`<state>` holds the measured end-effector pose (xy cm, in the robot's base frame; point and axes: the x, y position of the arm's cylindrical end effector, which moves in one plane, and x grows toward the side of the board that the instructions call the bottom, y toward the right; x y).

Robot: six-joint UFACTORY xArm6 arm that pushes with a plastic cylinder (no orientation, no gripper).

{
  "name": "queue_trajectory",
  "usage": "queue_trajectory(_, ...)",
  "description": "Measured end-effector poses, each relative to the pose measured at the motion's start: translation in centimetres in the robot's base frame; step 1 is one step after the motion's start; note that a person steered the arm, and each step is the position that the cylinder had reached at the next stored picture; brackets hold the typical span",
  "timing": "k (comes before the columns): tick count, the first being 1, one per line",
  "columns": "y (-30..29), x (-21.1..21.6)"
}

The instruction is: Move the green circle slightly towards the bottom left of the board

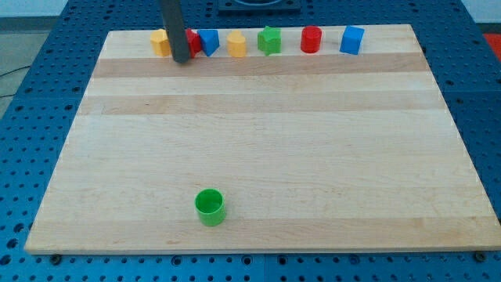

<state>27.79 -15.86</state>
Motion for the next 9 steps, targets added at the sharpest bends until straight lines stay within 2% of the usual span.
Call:
queue_trajectory(1, 0.2, 2.6)
queue_trajectory(2, 7.1, 5.4)
queue_trajectory(3, 16.3, 8.5)
queue_trajectory(6, 18.4, 9.0)
queue_trajectory(7, 22.7, 12.2)
queue_trajectory(9, 23.0, 23.9)
